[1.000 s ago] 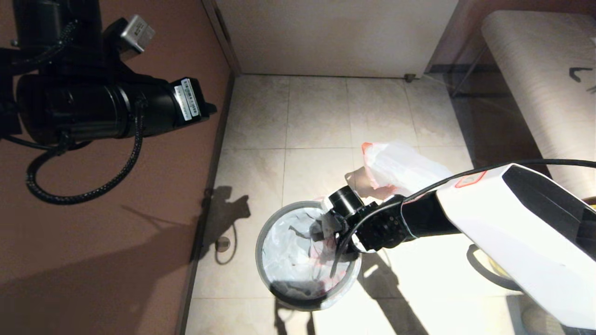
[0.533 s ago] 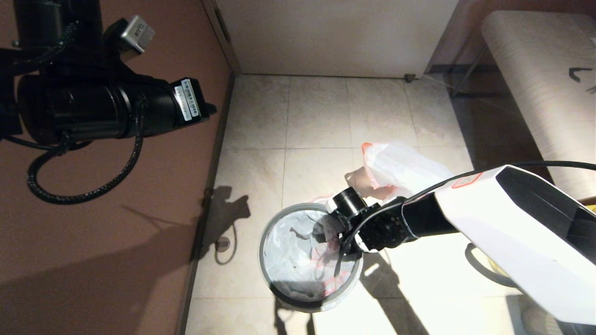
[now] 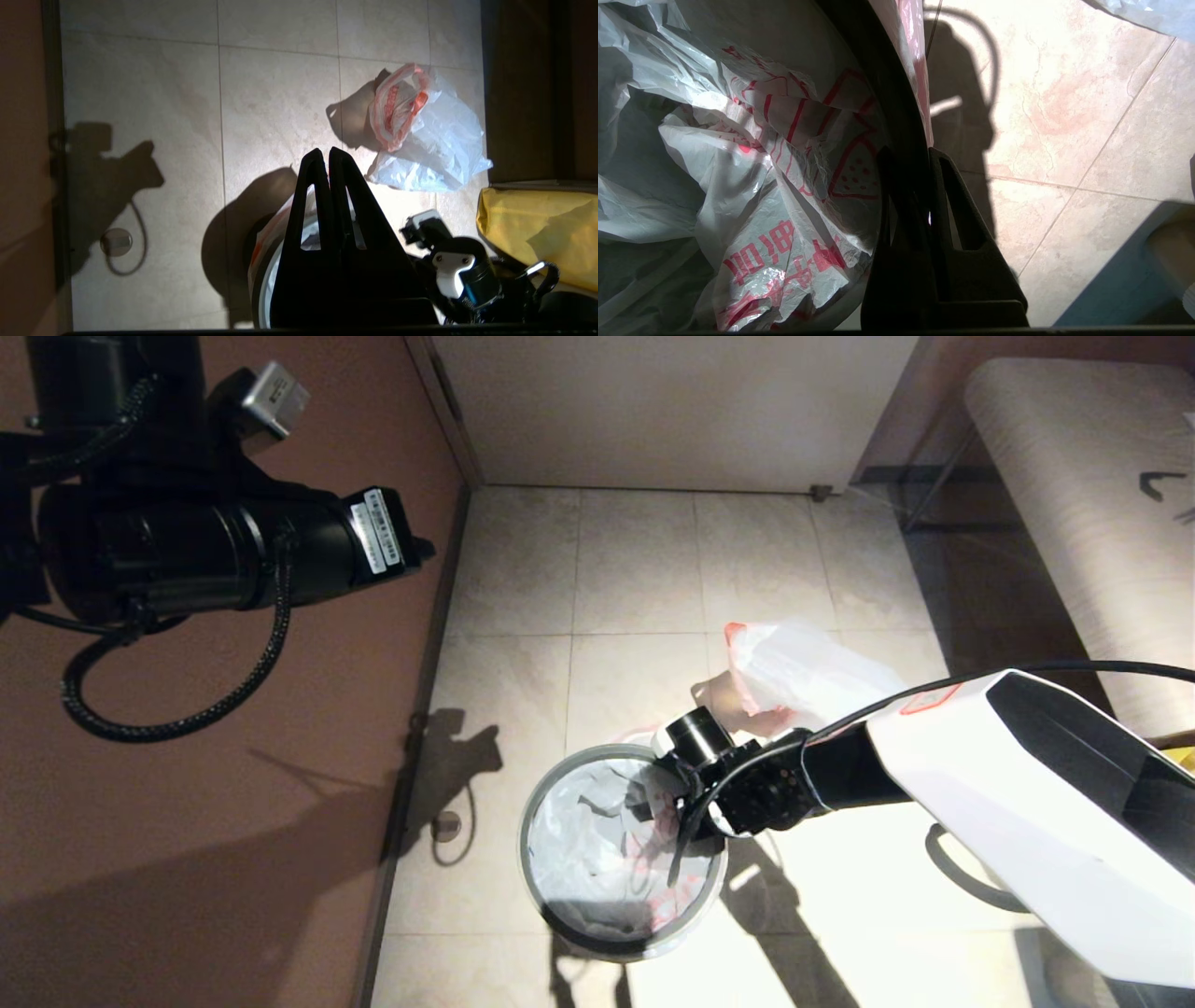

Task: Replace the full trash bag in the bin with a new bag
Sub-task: Place the trash can ring on the trash can

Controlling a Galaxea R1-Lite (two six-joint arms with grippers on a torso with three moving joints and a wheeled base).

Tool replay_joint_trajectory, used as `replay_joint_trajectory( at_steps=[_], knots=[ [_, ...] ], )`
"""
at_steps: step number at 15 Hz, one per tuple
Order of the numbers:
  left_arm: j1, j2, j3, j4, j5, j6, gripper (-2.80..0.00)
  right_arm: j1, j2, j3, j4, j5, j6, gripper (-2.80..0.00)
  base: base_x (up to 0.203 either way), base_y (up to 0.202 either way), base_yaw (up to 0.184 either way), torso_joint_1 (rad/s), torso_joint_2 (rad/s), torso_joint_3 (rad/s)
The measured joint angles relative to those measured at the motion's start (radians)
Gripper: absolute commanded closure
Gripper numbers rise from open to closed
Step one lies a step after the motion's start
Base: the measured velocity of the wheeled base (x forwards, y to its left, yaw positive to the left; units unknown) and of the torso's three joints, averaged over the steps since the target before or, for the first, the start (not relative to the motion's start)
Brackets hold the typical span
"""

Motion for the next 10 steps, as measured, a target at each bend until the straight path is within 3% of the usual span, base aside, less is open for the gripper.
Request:
replay_joint_trajectory(
  at_steps=[6, 10],
  knots=[
    [-0.001, 0.0, 0.007, -0.008, 0.001, 0.0, 0.0, 0.014, -0.015, 0.012, -0.003, 0.0, 0.012, -2.8, 0.0, 0.0, 0.0, 0.0, 0.0, 0.0],
    [-0.009, -0.005, 0.037, 0.035, -0.019, 0.004, 0.0, 0.032, -0.116, 0.094, -0.004, 0.041, 0.034, -2.8, 0.0, 0.0, 0.0, 0.0, 0.0, 0.0]
  ],
)
